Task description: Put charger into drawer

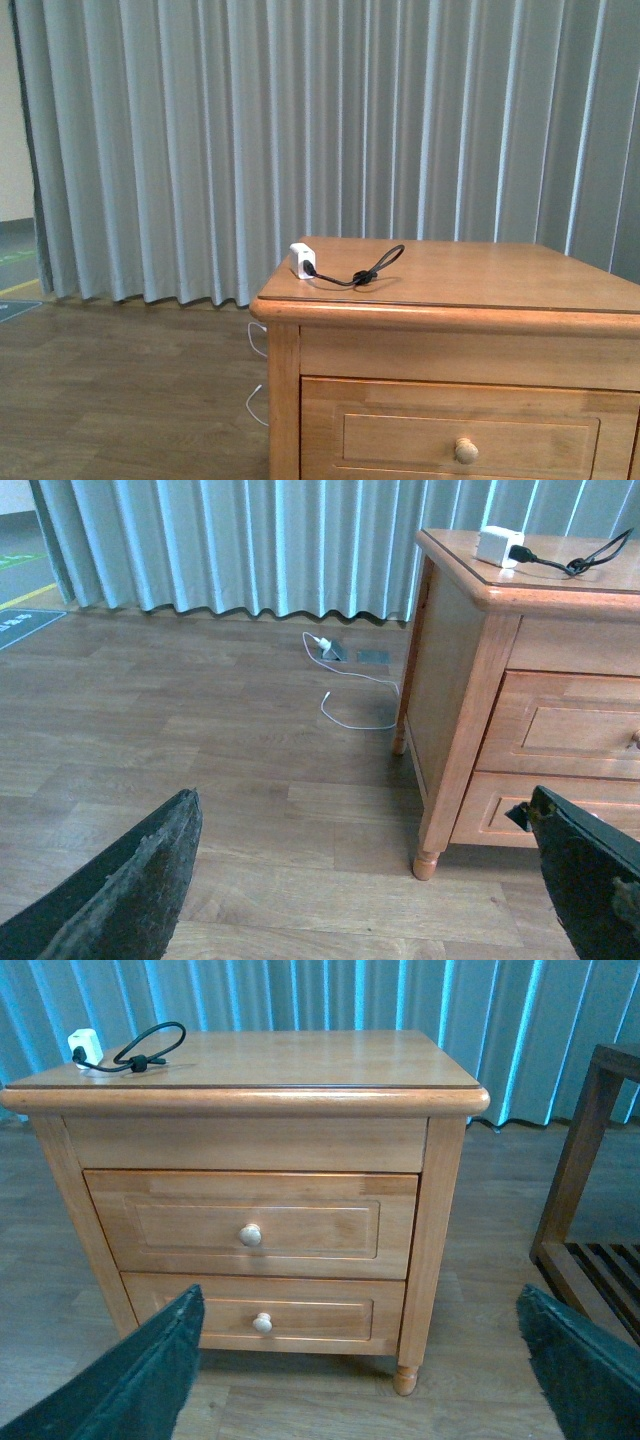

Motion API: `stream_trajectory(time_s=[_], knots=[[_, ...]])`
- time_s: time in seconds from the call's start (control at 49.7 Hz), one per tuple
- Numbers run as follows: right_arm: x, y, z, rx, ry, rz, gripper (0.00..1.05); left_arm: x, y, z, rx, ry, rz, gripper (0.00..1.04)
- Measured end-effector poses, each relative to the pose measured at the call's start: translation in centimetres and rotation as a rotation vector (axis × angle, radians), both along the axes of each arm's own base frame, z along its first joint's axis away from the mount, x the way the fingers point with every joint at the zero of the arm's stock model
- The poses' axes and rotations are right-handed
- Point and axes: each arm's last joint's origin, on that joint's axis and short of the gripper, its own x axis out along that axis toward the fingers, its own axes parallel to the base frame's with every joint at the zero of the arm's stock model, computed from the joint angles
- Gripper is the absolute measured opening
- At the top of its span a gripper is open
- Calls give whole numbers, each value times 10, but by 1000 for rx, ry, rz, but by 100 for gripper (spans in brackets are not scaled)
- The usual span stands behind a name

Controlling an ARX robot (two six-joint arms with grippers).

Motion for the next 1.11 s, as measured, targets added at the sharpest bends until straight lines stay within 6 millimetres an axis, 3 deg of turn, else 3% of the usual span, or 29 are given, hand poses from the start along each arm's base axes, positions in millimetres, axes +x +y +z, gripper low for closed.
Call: stream_trajectory(time_s=[1.106], knots=[[0, 0, 0, 0, 0, 0, 97, 0, 0, 0, 0, 0, 0, 99]])
